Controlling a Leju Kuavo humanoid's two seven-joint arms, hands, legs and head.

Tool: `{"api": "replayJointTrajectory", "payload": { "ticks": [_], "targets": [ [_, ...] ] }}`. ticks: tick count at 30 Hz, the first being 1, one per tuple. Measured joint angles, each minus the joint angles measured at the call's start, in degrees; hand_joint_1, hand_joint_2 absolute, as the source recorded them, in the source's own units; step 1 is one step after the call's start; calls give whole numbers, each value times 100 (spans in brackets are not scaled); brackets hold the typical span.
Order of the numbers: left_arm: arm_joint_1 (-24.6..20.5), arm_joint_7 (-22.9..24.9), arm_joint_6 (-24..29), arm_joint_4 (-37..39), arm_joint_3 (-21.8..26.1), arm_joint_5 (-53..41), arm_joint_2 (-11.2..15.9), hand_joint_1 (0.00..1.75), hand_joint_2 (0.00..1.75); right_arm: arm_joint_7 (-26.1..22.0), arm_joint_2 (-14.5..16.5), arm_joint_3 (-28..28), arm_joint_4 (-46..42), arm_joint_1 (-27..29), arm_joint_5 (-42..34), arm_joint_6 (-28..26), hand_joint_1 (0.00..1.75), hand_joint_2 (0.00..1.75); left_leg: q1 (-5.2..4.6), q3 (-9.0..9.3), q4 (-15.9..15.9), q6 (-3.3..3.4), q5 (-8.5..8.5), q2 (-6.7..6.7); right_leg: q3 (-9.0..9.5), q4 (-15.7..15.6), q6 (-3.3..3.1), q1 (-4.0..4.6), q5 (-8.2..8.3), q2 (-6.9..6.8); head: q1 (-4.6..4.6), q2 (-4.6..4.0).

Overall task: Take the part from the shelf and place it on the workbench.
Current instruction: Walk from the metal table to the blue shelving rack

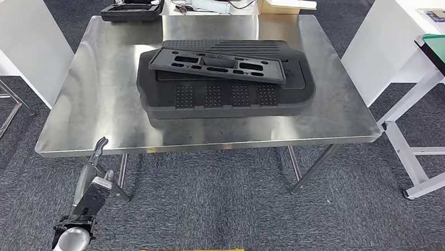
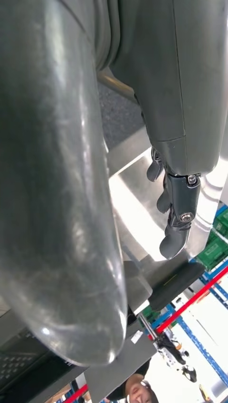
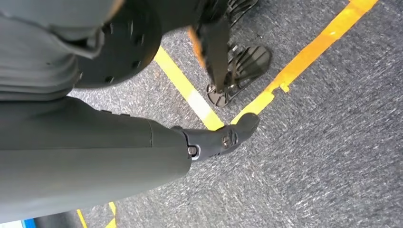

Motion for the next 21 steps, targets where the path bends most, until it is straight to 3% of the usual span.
{"api": "replayJointTrajectory", "payload": {
  "ticks": [2, 4, 5, 7, 9, 10, 11, 12, 14, 16, 19, 21],
  "targets": [
    [20, 27, 3, 32, 34, 40, -10, 0, 0, 2, -7, -1, -3, -10, 3, 0, 0, 0, 6, 2, -29, -74, 84, 11, 159, -299, -57, 45, -6, -12, -3, 0],
    [47, 46, 6, 87, 87, 72, -21, 0, 0, 5, 2, -3, -3, -5, 5, -2, 0, 0, 22, -4, -53, -153, 123, 12, 84, -334, -118, 17, 91, -21, -3, 0],
    [64, 52, 7, 135, 121, 87, -27, 0, 0, 7, 4, -5, -3, -4, 8, -3, 0, 0, 26, -43, 13, -185, 14, 9, 52, -354, -174, -11, 155, -28, -10, 0],
    [88, 65, 7, 294, 211, 121, -33, 0, 0, 8, 7, -14, -3, -2, 16, -6, 0, 0, 38, -202, 470, -232, -483, 4, -26, -376, -254, -60, 285, -40, -26, 0],
    [105, 59, -1, 515, 311, 148, -44, 0, 0, 9, 7, -29, -3, 11, 21, -7, 0, 0, 50, -371, 1178, -284, -952, 5, -136, -366, -268, -57, 388, -45, -37, 0],
    [117, 48, -5, 627, 358, 151, -53, 0, 0, 10, 9, -36, -3, 20, 24, -7, 0, 0, 61, -383, 1407, -308, -1021, 5, -197, -357, -256, -58, 432, -46, -35, 0],
    [130, 37, -10, 736, 404, 152, -63, 0, 0, 11, 12, -40, -3, 28, 28, -7, 0, 0, 78, -291, 1432, -329, -972, 7, -255, -343, -237, -64, 468, -47, -37, 0],
    [137, 27, -14, 842, 452, 153, -75, 0, 0, 14, 16, -43, -3, 34, 32, -7, 0, 0, 101, -84, 1231, -349, -852, 9, -306, -320, -215, -75, 494, -47, -38, 0],
    [124, 11, -22, 1041, 544, 162, -106, 0, 0, 16, 20, -47, -4, 35, 46, -7, 0, 0, 139, 477, 478, -385, -669, 0, -405, -235, -174, -87, 523, -44, -47, 0],
    [91, -4, -29, 1269, 651, 186, -142, 0, 0, 17, 21, -55, -7, 27, 62, -7, 0, 0, 137, 730, 65, -338, -629, -37, -476, -160, -123, -63, 553, -35, -51, 0],
    [2, -73, -24, 1728, 829, 201, -204, 0, 0, 17, 25, -75, -8, 24, 83, -7, 0, 0, 112, 619, 44, -166, -568, -56, -565, -133, 0, -62, 617, -22, -41, 0],
    [-83, -151, -7, 2095, 953, 200, -251, 0, 0, 17, 23, -85, -8, 28, 103, -4, 0, 0, 113, 504, 28, -40, -464, -39, -726, 103, 5, -71, 410, -19, -31, 0]
  ]
}}
